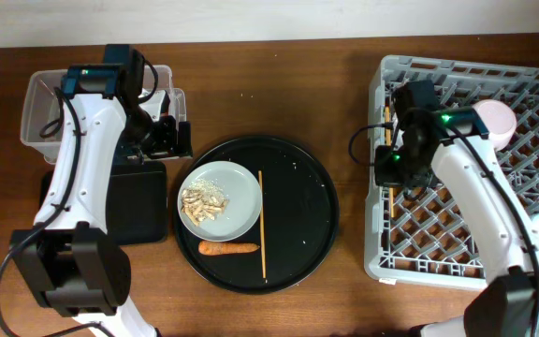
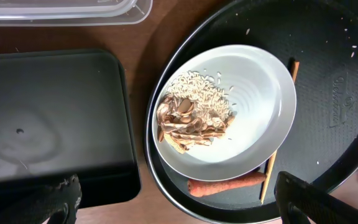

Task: Sort waste into correct bins and load items into the dishwasher rack

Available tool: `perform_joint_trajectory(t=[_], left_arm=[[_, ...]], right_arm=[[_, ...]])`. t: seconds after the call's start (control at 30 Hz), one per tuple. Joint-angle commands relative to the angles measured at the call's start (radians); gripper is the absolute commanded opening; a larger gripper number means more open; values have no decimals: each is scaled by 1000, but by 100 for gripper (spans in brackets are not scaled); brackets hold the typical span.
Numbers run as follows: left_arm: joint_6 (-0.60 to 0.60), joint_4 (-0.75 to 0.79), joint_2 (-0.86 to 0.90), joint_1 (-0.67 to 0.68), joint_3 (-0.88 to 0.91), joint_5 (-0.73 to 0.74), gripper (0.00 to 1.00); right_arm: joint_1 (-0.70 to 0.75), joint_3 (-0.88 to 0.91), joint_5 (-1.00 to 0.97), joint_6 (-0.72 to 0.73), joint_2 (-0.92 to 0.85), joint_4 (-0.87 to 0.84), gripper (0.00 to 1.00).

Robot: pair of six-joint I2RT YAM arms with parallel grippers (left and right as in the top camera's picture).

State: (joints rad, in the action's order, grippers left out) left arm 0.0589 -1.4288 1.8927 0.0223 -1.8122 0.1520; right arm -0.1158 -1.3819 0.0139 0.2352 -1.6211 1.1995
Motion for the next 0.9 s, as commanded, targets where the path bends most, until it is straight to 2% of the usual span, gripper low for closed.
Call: perform_joint_trajectory(t=[0.0, 0.2, 0.27, 0.3, 0.43, 0.53, 0.6, 0.77, 0.87], left_arm=[[1, -1, -23, 1, -8, -3, 99], [1, -2, -23, 1, -8, -3, 99], [1, -2, -23, 1, -8, -3, 99], [1, -2, -23, 1, -8, -3, 99], [1, -4, -23, 1, -8, -3, 99], [1, -4, -23, 1, -8, -3, 99], [1, -1, -23, 1, -8, -3, 99], [1, 2, -23, 1, -8, -3, 99], [1, 2, -23, 1, -8, -3, 99]], right_arm=[[20, 53, -45, -19, -9, -11, 4], [20, 194, -52, -18, -9, -135, 6], [18, 186, -52, -18, -8, -142, 24], [18, 174, -51, -18, -8, -136, 32], [18, 17, -41, -18, 26, -31, 34], [3, -85, 215, -19, 48, -10, 37], [-41, -80, 267, -18, 42, -19, 38], [-326, -74, 263, -9, -98, -81, 46], [-477, -74, 238, 85, -233, -153, 46]])
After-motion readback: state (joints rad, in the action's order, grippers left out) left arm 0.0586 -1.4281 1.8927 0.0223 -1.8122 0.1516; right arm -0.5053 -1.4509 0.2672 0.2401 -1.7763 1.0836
